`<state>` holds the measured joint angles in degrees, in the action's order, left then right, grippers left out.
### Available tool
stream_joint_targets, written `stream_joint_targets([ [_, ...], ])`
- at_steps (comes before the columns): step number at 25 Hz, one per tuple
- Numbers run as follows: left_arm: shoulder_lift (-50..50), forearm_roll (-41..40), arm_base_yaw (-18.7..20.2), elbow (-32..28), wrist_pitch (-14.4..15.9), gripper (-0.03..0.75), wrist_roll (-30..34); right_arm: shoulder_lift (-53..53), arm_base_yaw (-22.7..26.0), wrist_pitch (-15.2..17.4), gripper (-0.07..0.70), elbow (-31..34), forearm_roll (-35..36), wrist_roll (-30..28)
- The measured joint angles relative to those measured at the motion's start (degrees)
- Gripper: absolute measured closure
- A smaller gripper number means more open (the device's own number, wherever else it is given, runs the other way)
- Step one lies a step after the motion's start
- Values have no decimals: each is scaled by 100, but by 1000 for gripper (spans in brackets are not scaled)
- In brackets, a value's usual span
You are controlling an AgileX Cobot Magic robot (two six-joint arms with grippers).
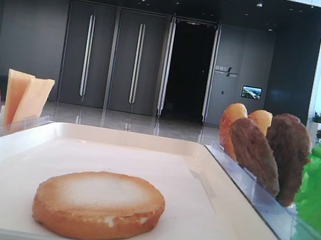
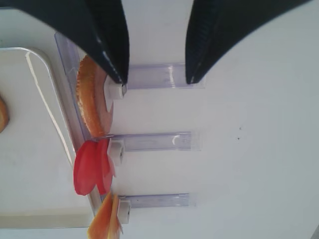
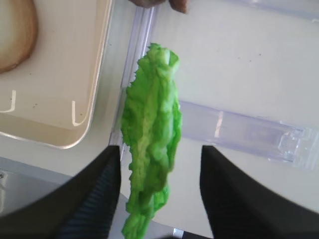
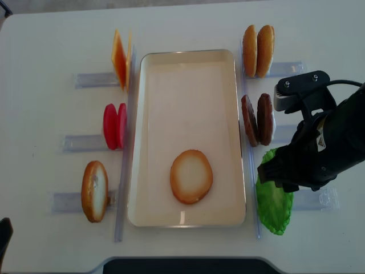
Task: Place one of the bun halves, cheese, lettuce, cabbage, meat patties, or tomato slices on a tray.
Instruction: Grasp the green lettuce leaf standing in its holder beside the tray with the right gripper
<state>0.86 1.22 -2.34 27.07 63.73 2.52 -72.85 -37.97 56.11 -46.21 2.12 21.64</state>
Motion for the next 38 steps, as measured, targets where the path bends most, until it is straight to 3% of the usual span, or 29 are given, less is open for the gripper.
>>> stream_joint_targets([
  [9,0,0,0,0,0,423,0,-146,0,-48,283,0,0,0],
  [24,0,0,0,0,0,423,0,-146,0,33,559,-2,-7,0],
  [33,0,0,0,0,0,428,0,68,0,80,561,-4,43,4],
  [38,0,0,0,0,0,429,0,220,0,279,570,-47,175,4],
])
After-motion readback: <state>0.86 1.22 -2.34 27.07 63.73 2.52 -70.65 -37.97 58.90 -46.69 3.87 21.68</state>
